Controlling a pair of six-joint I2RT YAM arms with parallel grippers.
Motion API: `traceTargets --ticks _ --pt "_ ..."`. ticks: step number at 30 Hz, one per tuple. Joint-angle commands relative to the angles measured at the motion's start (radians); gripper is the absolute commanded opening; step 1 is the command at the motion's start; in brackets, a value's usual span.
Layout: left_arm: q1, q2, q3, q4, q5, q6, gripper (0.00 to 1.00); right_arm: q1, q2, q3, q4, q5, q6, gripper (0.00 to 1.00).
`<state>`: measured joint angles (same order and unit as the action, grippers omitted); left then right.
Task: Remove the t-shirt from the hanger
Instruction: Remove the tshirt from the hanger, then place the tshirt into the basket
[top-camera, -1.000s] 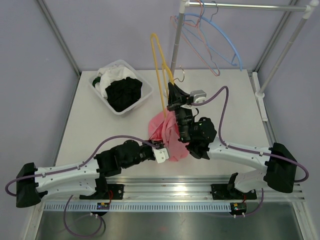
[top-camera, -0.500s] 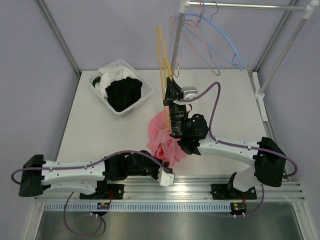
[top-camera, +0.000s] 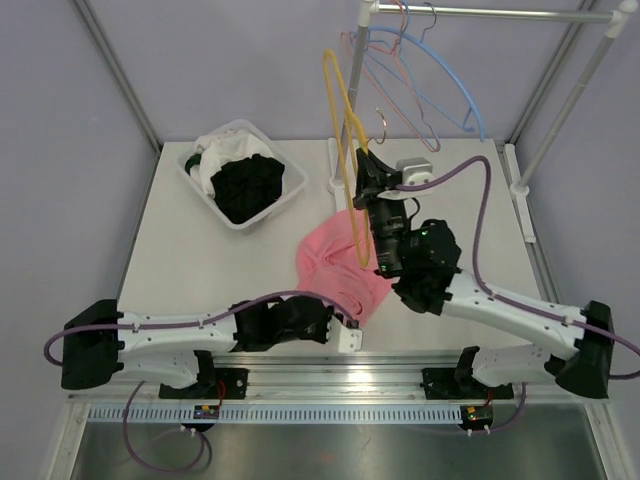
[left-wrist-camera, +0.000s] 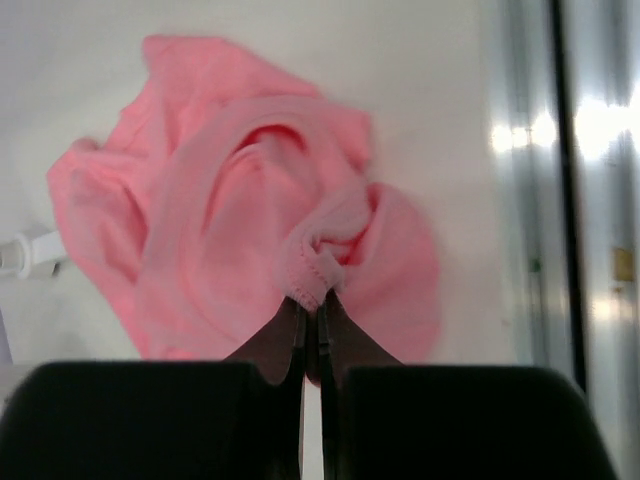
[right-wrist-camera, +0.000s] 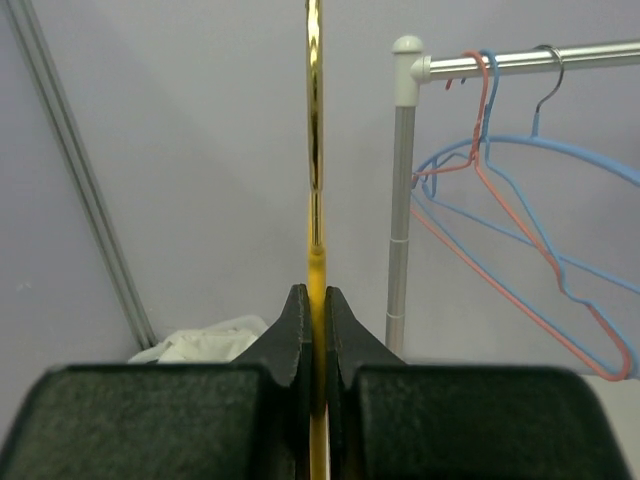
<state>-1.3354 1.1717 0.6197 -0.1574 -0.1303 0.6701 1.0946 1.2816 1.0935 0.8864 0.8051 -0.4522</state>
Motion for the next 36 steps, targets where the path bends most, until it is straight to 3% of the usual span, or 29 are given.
traceTargets --ticks 1,4,6,9,12,15,19,20,24,30,32,36 --pt "0.148 0.008 0.106 0.041 0.035 -0.084 0.00 0.007 -0.188 0.000 -0.282 -0.081 0.161 0.00" --pt "0.277 0.051 0.155 0.016 0.181 -0.102 0.00 0.008 -0.286 0.019 -0.517 -0.138 0.266 0.00" --pt "0.292 0.080 0.169 0.033 0.175 -0.110 0.00 0.008 -0.338 0.042 -0.661 -0.168 0.320 0.00" --pt "0.334 0.152 0.213 0.042 0.150 -0.148 0.00 0.008 -0.404 0.040 -0.751 -0.192 0.352 0.00" --pt "0.396 0.203 0.253 0.030 0.211 -0.184 0.00 0.007 -0.487 -0.004 -0.745 -0.172 0.360 0.00" --pt "0.427 0.213 0.256 0.016 0.313 -0.178 0.12 0.007 -0.562 -0.046 -0.748 -0.169 0.362 0.00" --pt "0.432 0.221 0.256 0.022 0.302 -0.185 0.27 0.008 -0.623 -0.064 -0.777 -0.164 0.371 0.00" --pt "0.436 0.224 0.268 0.018 0.294 -0.190 0.41 0.007 -0.637 -0.067 -0.782 -0.164 0.372 0.00" --pt "0.481 0.217 0.288 0.012 0.296 -0.233 0.68 0.008 -0.643 -0.061 -0.816 -0.164 0.376 0.00" --pt "0.542 0.103 0.265 -0.086 0.570 -0.154 0.98 0.007 -0.582 -0.023 -0.853 -0.146 0.366 0.00" --pt "0.541 0.101 0.271 -0.138 0.667 -0.113 0.99 0.008 -0.556 -0.012 -0.856 -0.142 0.363 0.00" --pt "0.541 0.161 0.305 -0.221 0.695 -0.080 0.99 0.007 -0.530 -0.003 -0.847 -0.165 0.359 0.00"
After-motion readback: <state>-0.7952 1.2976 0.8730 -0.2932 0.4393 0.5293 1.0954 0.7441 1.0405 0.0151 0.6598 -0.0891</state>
